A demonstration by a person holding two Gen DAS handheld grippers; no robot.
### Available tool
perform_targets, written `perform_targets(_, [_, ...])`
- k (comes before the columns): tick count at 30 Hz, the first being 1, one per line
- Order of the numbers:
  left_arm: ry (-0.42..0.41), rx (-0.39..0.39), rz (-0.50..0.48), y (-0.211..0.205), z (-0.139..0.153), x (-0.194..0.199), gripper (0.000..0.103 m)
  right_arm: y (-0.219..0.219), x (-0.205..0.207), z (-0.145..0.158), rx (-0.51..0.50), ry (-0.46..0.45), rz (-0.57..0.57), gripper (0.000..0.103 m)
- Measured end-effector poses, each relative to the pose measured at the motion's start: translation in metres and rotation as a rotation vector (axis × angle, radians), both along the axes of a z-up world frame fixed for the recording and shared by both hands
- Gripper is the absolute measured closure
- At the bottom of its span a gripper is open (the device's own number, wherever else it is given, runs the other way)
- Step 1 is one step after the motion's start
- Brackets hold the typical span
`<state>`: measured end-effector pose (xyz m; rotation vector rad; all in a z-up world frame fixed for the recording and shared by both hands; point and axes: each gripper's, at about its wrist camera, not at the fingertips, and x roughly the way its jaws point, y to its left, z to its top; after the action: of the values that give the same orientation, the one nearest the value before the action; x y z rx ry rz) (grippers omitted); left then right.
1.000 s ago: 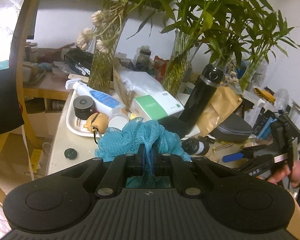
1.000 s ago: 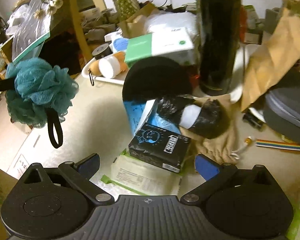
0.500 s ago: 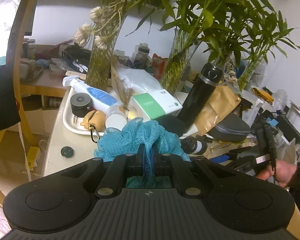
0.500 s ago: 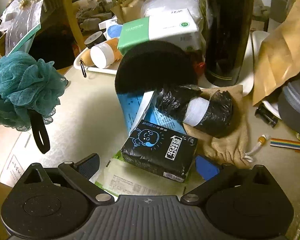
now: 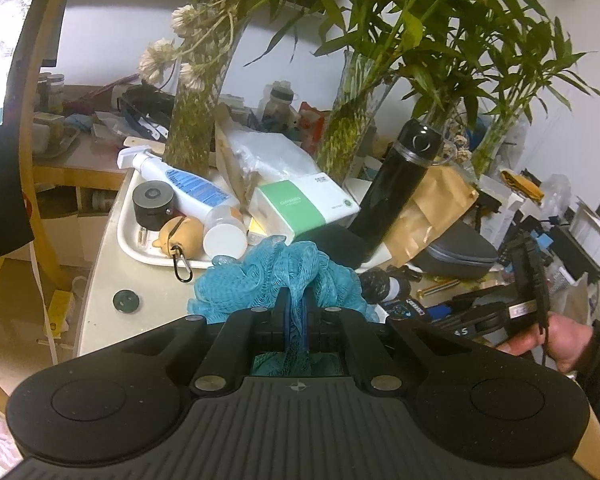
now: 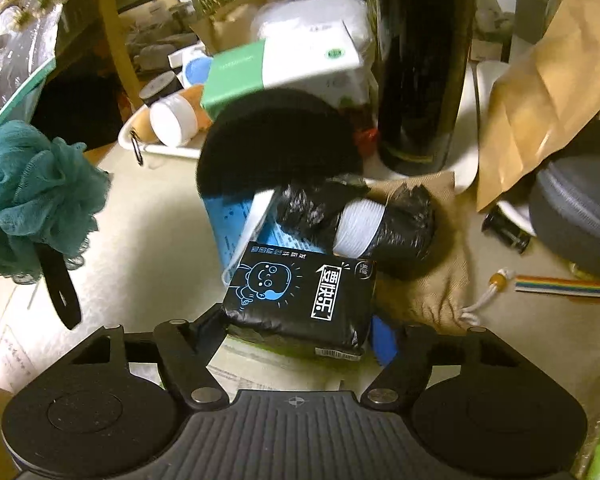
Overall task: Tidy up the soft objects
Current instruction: 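Grasp the black tissue pack with the right tool while the left tool holds the loofah, then carry the loofah and black tissue pack toward the cardboard box with both tools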
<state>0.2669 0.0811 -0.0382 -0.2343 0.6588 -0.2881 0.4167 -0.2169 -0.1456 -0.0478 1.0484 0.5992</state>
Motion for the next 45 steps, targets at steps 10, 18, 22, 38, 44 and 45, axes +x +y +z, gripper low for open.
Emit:
perform_targets(10, [-0.031, -0.015, 0.001, 0.003, 0.003, -0.005, 0.098, -0.026, -0.013, 0.050, 0.052, -0.135, -0.046, 0.029])
perform_targets(18, [-0.069, -0.055, 0.039, 0.009, 0.005, -0.006, 0.098, -0.048, -0.034, 0.083, 0.151, -0.219, -0.120, 0.029])
perform_targets(22, [-0.089, -0.055, 0.061, 0.012, 0.007, -0.007, 0.098, -0.053, -0.050, 0.096, 0.174, -0.247, -0.132, 0.029])
perform_targets(38, [-0.152, -0.077, 0.135, 0.018, 0.069, -0.084, 0.098, -0.067, -0.142, 0.149, 0.239, -0.335, -0.087, 0.029])
perform_targets(44, [-0.151, 0.003, 0.133, 0.002, 0.098, -0.113, 0.098, -0.066, -0.196, 0.183, 0.269, -0.351, -0.043, 0.029])
perform_targets(45, [-0.158, 0.007, 0.129, 0.001, 0.102, -0.120, 0.098, -0.066, -0.204, 0.187, 0.261, -0.359, -0.036, 0.029])
